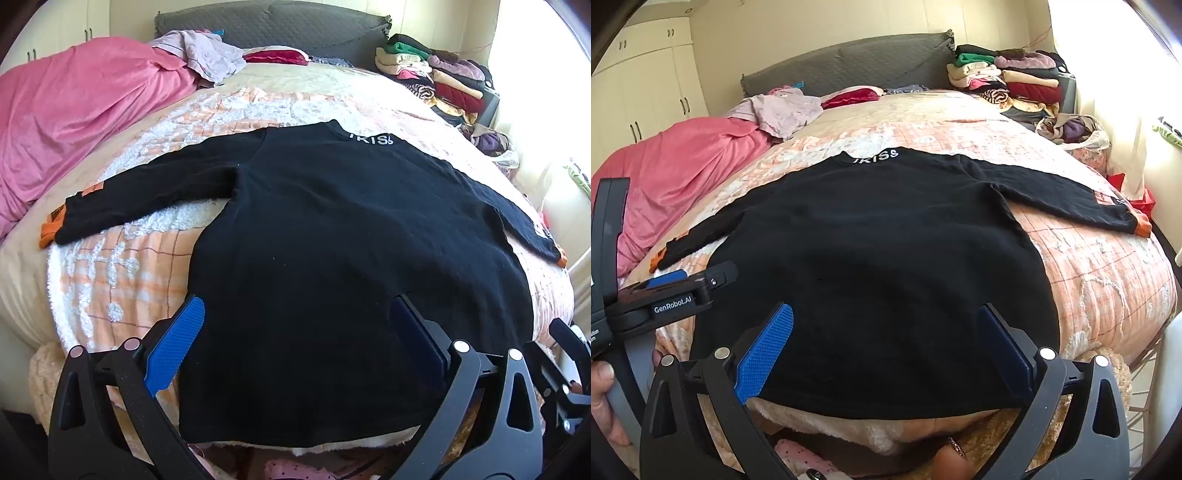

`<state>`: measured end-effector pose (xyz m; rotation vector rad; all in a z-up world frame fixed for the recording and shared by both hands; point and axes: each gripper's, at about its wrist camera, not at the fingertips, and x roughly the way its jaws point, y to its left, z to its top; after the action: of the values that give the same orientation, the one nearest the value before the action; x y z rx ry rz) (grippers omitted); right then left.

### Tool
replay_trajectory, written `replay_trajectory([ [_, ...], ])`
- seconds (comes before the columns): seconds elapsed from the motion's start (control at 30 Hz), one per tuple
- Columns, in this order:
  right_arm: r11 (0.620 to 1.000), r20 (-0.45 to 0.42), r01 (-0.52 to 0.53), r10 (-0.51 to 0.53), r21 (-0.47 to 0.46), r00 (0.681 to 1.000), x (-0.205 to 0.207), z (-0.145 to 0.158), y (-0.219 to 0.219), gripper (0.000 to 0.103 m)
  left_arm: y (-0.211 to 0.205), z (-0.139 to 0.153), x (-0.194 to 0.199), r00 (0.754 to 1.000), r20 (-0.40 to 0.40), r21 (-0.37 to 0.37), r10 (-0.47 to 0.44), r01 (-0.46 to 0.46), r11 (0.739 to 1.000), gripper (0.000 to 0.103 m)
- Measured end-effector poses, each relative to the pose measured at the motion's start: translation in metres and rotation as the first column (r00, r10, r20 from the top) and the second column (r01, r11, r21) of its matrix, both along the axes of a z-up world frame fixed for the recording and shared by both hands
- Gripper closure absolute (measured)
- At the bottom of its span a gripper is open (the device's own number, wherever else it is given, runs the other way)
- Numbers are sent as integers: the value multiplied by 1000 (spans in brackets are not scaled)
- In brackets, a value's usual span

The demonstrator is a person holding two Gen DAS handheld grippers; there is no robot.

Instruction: Fold small clothes

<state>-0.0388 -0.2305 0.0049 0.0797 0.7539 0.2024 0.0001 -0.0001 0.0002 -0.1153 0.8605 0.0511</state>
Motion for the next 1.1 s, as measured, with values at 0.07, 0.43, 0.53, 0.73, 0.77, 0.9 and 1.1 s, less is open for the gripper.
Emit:
replay_trajectory([
  [0.07, 1000, 2, 6, -6, 0, 1000, 0, 0, -2, 4, 1, 1, -1, 1000, 10, -8, 0, 0, 1000, 8],
  [0.43, 1000, 13, -2, 2, -2, 1000, -4, 2, -2, 4, 1, 1, 0, 1000, 3, -3, 0, 0, 1000, 8],
  [0.53, 1000, 14, -2, 2, -4, 1000, -5, 3, -3, 4, -3, 5, -1, 1000, 4, 2, -1, 1, 1000, 8],
  [0.73, 1000, 15, -1, 1, -8, 1000, -4, 2, 1, 4, -2, 5, -1, 1000, 6, 2, -2, 2, 1000, 8],
  [0.77, 1000, 15, -1, 1, -8, 1000, -5, 2, 1, 4, -3, 6, -1, 1000, 6, 2, -1, 1, 1000, 9],
  [0.9, 1000, 16, 0, 0, -9, 1000, -5, 2, 1, 4, -3, 7, 0, 1000, 6, 2, -1, 1, 1000, 8],
  [1.1, 1000, 16, 1, -1, -9, 1000, -5, 2, 1, 4, -4, 8, 1, 1000, 7, 2, 0, 0, 1000, 8],
])
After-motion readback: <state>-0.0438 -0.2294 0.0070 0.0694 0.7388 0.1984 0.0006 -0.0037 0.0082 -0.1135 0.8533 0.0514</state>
